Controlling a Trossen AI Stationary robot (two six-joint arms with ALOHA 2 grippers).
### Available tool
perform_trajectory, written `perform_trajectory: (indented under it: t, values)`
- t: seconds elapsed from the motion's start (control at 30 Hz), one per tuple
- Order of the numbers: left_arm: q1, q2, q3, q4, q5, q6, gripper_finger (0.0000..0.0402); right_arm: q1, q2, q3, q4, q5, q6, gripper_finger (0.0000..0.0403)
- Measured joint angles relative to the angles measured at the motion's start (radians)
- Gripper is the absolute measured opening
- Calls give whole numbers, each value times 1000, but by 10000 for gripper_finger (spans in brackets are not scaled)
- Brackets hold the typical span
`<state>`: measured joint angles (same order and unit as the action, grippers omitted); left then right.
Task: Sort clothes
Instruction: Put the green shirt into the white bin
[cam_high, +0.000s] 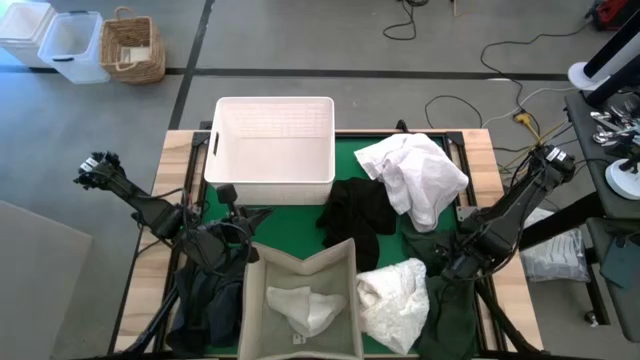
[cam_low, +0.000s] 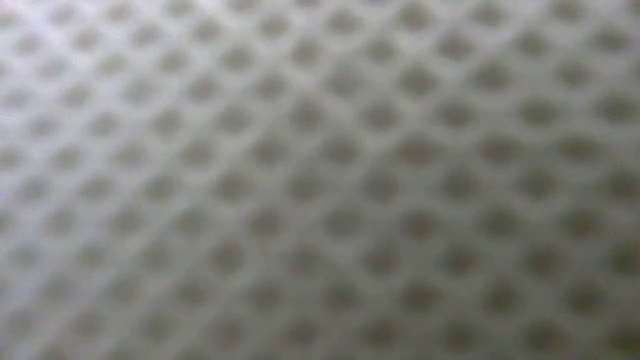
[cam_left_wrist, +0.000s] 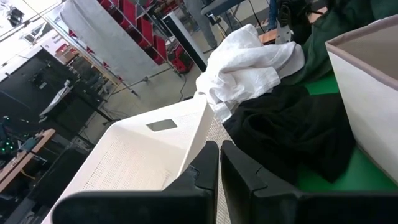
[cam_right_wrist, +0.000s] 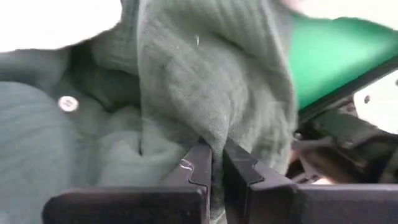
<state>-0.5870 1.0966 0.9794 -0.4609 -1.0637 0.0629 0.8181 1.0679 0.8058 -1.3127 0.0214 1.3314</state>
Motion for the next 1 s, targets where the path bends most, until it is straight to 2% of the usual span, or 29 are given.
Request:
perform_trajectory:
  t: [0.1, 0.27, 0.53, 0.7, 0.87, 1.0]
  values:
    - [0, 0, 0, 15, 0, 2, 0, 0, 0, 88, -57, 92, 7, 10]
    - [0, 0, 0, 16, 0, 3, 0, 0, 1, 254, -126, 309, -45, 10]
    - [0, 0, 0, 20, 0, 7, 0, 0, 2, 474, -119, 744, -259, 9]
    - [0, 0, 0, 29, 0, 7, 0, 0, 2, 593, -109, 960, -391, 9]
    - [0, 0, 0, 43, 1, 7, 0, 0, 2, 714, 35, 1102, -661, 9]
    - [0, 0, 0, 54, 0, 7, 0, -3, 2, 785, 268, 1138, -974, 9]
